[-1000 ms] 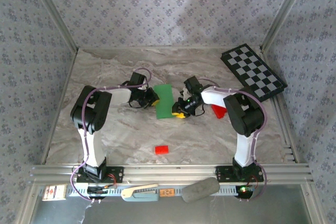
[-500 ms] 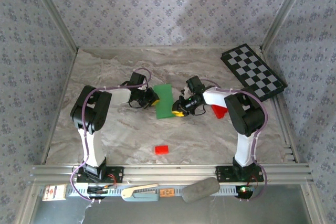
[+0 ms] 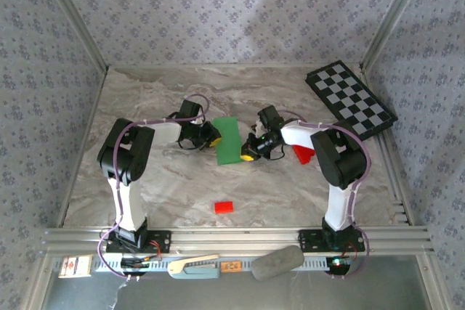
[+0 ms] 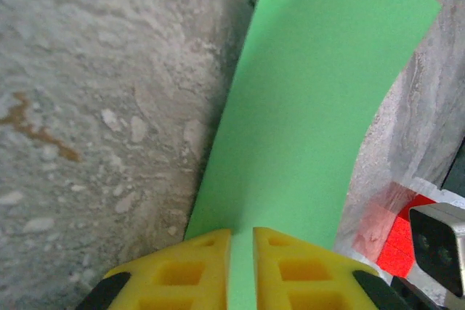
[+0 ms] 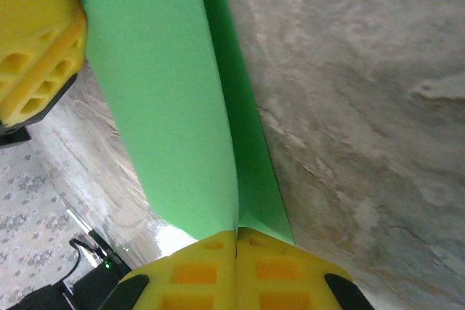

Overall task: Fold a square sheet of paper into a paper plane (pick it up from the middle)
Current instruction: Fold the triangle a second time at the center of the table.

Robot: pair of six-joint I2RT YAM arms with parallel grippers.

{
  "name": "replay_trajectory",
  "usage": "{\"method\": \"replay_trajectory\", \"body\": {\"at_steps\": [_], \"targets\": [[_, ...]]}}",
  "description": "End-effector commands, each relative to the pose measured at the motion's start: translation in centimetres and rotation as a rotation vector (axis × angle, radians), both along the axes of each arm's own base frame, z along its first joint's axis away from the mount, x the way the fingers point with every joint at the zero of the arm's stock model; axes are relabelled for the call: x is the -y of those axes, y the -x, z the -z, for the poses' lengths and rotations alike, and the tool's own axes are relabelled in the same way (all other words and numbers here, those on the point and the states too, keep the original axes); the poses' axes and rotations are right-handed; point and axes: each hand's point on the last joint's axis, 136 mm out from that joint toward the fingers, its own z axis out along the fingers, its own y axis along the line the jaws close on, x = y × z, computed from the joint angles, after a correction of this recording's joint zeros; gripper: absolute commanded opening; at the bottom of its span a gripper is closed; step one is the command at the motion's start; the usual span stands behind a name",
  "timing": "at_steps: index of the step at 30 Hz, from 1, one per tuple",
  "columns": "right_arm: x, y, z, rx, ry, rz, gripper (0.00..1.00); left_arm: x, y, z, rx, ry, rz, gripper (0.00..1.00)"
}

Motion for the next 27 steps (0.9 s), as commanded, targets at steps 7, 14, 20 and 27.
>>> {"method": "replay_trajectory", "body": {"at_steps": [7, 14, 20, 27], "targets": [[1.4, 0.4, -1.2, -0.007, 0.056, -0.003, 0.00, 1.3, -1.4, -3.8, 0.132, 0.011, 0.105, 0.22], [1.2, 0.2, -1.8, 0.000, 0.050, -0.016, 0.00, 1.2, -1.2, -1.0, 0.048, -0.030, 0.122, 0.19], [0.4, -0.2, -2.6, 0.028, 0.011, -0.032, 0.00, 0.4, -0.6, 0.6, 0.007, -0.083, 0.116, 0.15], [-1.1, -1.0, -3.9, 0.068, -0.044, -0.049, 0.00, 0.1, -0.1, 1.5, -0.017, -0.101, 0.119, 0.14]]}}
